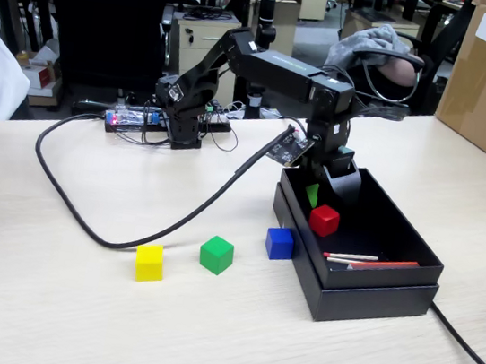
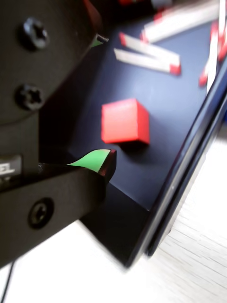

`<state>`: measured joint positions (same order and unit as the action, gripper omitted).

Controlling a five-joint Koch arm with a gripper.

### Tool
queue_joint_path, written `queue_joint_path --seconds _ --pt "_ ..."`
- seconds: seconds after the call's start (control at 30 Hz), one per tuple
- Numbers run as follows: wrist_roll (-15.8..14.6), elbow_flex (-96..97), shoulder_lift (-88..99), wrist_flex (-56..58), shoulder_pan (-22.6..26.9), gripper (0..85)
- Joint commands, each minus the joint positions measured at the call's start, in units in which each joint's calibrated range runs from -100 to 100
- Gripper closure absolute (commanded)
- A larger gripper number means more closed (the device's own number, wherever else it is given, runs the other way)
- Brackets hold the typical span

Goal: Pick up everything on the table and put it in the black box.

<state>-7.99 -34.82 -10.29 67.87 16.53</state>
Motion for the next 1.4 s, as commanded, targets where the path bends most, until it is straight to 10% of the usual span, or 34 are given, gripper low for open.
queue_joint_path --seconds 0.0,0.57,1.37 --pt "-0.10 -2.53 16.89 0.08 -1.51 41.2" --pt "3.61 31.92 49.94 -10.37 -15.63 38.7" --pt "10.55 6.81 1.05 -13.83 -25.30 37.8"
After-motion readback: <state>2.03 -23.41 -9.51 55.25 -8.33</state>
